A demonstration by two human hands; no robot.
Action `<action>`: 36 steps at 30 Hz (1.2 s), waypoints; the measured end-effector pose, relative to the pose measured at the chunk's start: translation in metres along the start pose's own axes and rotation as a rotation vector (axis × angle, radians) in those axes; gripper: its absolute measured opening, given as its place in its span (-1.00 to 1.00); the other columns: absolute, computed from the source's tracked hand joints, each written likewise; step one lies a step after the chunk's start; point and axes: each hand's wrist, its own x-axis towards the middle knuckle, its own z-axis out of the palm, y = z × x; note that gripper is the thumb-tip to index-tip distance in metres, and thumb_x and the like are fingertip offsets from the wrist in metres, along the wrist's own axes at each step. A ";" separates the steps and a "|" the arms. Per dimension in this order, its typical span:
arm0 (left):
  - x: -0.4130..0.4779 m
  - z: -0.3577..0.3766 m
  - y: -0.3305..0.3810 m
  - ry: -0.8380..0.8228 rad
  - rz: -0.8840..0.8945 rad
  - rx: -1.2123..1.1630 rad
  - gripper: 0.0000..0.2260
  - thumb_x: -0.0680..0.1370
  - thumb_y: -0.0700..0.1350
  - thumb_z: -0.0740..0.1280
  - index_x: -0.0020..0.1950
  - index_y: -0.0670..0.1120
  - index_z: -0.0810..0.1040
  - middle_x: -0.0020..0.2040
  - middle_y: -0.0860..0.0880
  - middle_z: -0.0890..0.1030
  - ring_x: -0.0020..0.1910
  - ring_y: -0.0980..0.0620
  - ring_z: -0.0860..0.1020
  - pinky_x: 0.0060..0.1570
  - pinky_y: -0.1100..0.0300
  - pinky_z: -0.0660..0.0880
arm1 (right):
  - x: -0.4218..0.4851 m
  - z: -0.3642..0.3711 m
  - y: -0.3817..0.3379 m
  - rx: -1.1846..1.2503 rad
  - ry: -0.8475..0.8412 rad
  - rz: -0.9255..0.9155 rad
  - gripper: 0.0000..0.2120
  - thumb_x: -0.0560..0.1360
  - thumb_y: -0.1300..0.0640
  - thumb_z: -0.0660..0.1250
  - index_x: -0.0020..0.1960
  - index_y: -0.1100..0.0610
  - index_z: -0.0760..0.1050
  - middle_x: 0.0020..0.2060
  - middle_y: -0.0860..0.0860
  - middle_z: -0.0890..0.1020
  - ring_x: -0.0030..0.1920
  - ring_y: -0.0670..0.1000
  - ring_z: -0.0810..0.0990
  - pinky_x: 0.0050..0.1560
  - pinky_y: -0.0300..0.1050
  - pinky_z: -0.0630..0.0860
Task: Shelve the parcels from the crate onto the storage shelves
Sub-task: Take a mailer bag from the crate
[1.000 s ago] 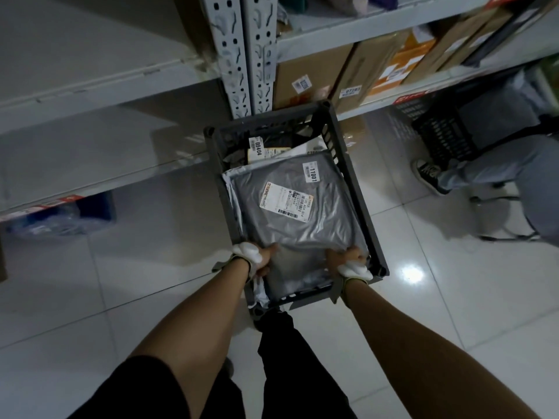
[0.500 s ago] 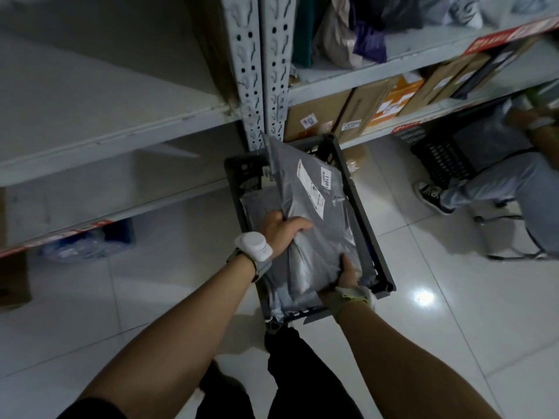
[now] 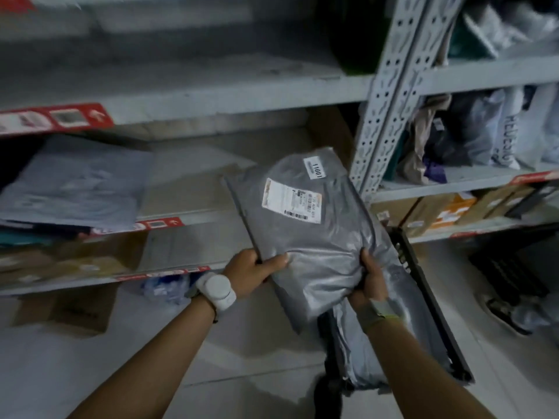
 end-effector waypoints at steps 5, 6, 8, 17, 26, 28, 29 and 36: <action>-0.056 -0.091 -0.045 0.019 -0.097 0.261 -0.52 0.46 0.39 0.26 -0.09 -0.03 0.61 -0.22 0.05 0.62 -0.15 0.00 0.60 0.02 0.09 0.52 | -0.053 0.105 0.001 -0.430 -0.226 -0.282 -0.64 0.41 0.07 0.52 0.15 0.20 0.61 -0.06 0.12 0.73 -0.09 0.12 0.72 -0.08 0.09 0.67; -0.065 -0.110 -0.059 0.068 -0.086 0.283 -0.67 0.50 0.27 0.32 -0.07 0.01 0.61 -0.18 0.07 0.62 -0.11 0.01 0.59 0.06 0.08 0.53 | -0.067 0.128 0.006 -0.599 -0.285 -0.393 -0.72 0.39 0.09 0.55 0.04 0.17 0.62 -0.24 0.01 0.72 -0.25 -0.02 0.70 -0.23 -0.08 0.64; -0.087 -0.146 -0.078 0.162 -0.064 0.277 -0.79 0.44 0.18 0.43 -0.08 0.08 0.56 -0.07 0.07 0.63 -0.04 0.02 0.60 0.12 0.03 0.55 | -0.091 0.171 0.022 -1.005 -0.446 -0.606 -0.86 0.45 0.24 0.50 -0.05 0.09 0.59 -0.36 -0.15 0.67 -0.34 -0.21 0.62 -0.30 -0.23 0.55; -0.181 -0.256 -0.104 0.507 0.181 0.368 -0.16 0.32 0.17 0.58 0.49 0.07 0.27 0.40 0.07 0.41 0.37 0.03 0.38 0.31 0.12 0.37 | -0.181 0.316 0.106 -1.806 -1.037 -1.086 -0.78 0.50 0.18 0.43 0.10 -0.05 0.60 -0.02 -0.18 0.63 0.05 -0.06 0.63 0.11 -0.18 0.51; -0.228 -0.318 -0.095 0.662 0.329 -0.079 -0.82 0.58 -0.06 0.38 -0.20 -0.05 0.52 -0.41 -0.02 0.55 -0.43 0.05 0.48 -0.34 0.12 0.43 | -0.228 0.409 0.140 -1.611 -0.862 -1.410 -0.42 0.37 -0.11 0.53 0.34 -0.07 0.44 0.11 -0.04 0.66 0.10 0.06 0.63 0.16 0.05 0.57; -0.234 -0.334 -0.088 0.749 0.361 -0.159 -0.74 0.59 -0.10 0.36 -0.20 -0.24 0.46 -0.44 -0.08 0.47 -0.47 0.00 0.41 -0.40 0.15 0.39 | -0.228 0.425 0.141 -1.475 -0.706 -1.421 -0.25 0.31 -0.23 0.53 0.39 -0.11 0.31 0.22 -0.06 0.58 0.21 0.04 0.56 0.24 0.04 0.52; -0.235 -0.345 -0.086 0.792 0.377 -0.206 -0.73 0.59 -0.12 0.36 -0.18 -0.29 0.45 -0.44 -0.10 0.46 -0.47 0.00 0.40 -0.42 0.17 0.37 | -0.225 0.435 0.142 -1.381 -0.652 -1.391 -0.20 0.29 -0.26 0.54 0.40 -0.13 0.25 0.29 -0.07 0.52 0.28 0.02 0.50 0.29 0.03 0.48; -0.218 -0.444 -0.054 1.032 0.491 -0.499 -0.92 0.56 -0.09 0.40 -0.13 0.03 0.58 -0.31 0.17 0.67 -0.30 0.24 0.62 -0.31 0.38 0.51 | -0.192 0.499 0.151 -0.967 -0.503 -1.048 0.03 0.26 -0.19 0.59 0.53 0.00 0.11 0.43 -0.03 0.35 0.39 -0.01 0.37 0.37 -0.05 0.37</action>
